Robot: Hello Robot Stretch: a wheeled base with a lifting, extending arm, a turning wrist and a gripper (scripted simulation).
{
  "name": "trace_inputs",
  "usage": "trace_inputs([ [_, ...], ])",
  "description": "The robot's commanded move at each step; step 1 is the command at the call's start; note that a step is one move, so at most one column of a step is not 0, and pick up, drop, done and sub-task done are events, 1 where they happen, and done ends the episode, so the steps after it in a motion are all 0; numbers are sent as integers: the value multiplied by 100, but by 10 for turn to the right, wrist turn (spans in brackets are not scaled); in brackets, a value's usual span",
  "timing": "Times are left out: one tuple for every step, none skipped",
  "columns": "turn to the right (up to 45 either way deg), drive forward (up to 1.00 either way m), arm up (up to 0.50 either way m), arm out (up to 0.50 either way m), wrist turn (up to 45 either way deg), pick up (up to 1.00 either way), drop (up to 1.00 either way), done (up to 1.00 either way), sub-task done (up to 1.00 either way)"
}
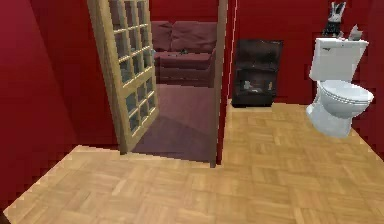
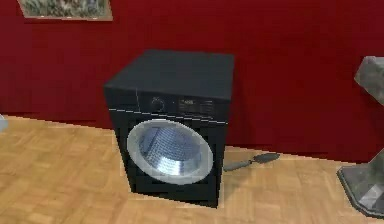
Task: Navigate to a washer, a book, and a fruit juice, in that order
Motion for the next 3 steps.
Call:
trace_inputs([
  [0, 60, 0, 0, 0, 0, 0, 0, 0],
  [-180, 0, 0, 0, 0, 0, 0, 0, 0],
  [0, 90, 0, 0, 0, 0, 0, 0, 0],
])
